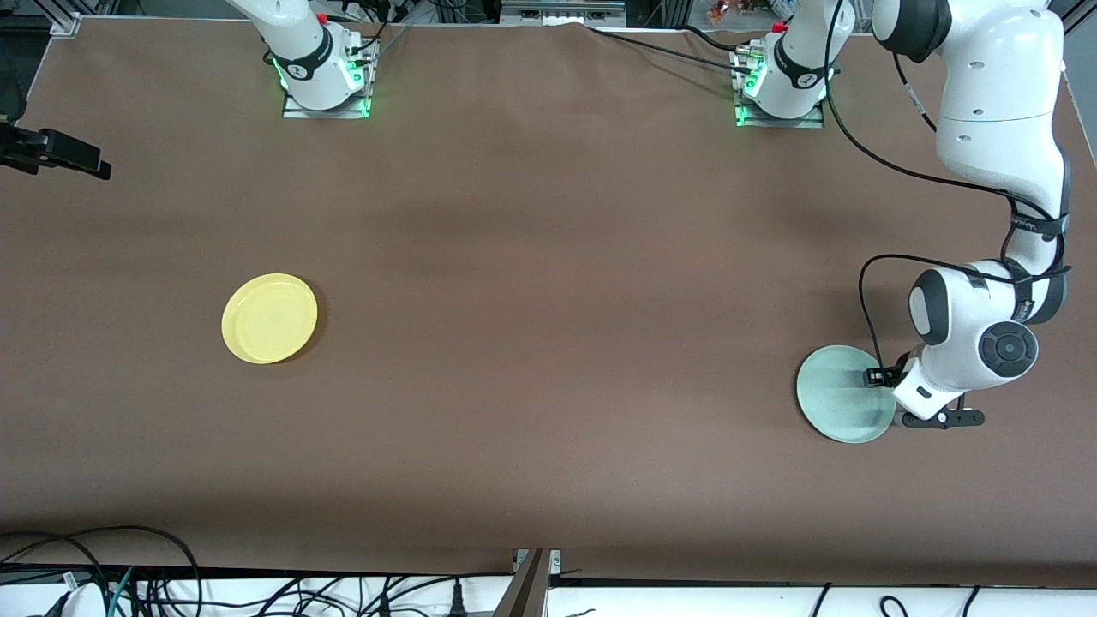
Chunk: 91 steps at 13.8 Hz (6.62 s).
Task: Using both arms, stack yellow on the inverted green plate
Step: 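Lower the left gripper to the green plate rim and close on it, then lift the green plate by its rim with the left gripper, tilting it, then flip the green plate over with the left gripper toward the table middle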
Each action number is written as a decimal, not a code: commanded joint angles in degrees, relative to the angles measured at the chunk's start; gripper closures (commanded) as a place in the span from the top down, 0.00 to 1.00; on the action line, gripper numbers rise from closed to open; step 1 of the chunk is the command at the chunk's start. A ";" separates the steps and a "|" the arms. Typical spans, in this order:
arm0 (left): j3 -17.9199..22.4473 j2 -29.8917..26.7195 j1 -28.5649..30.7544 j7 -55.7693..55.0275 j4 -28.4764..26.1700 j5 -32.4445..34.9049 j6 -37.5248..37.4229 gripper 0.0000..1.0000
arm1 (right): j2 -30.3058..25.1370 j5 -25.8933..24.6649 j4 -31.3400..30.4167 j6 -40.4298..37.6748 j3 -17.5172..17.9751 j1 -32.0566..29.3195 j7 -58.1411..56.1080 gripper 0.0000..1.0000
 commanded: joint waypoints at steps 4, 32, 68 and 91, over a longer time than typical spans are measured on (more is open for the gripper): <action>-0.39 -0.40 0.71 2.91 0.98 -0.98 -0.52 0.50 | 0.36 0.36 1.32 -1.23 0.05 -0.06 -0.15 1.00; -0.48 -1.54 1.60 5.65 0.71 -3.44 -1.93 0.00 | 0.36 0.36 1.32 -1.76 0.05 -0.06 -0.06 1.00; 0.49 11.26 -68.35 -59.39 22.16 65.77 -50.25 0.00 | 0.36 0.36 1.32 -1.76 0.05 -0.06 -0.06 1.00; -1.79 19.73 -76.19 -67.04 25.32 66.17 -53.08 0.53 | 0.36 0.36 1.32 -1.76 0.05 -0.06 -0.06 1.00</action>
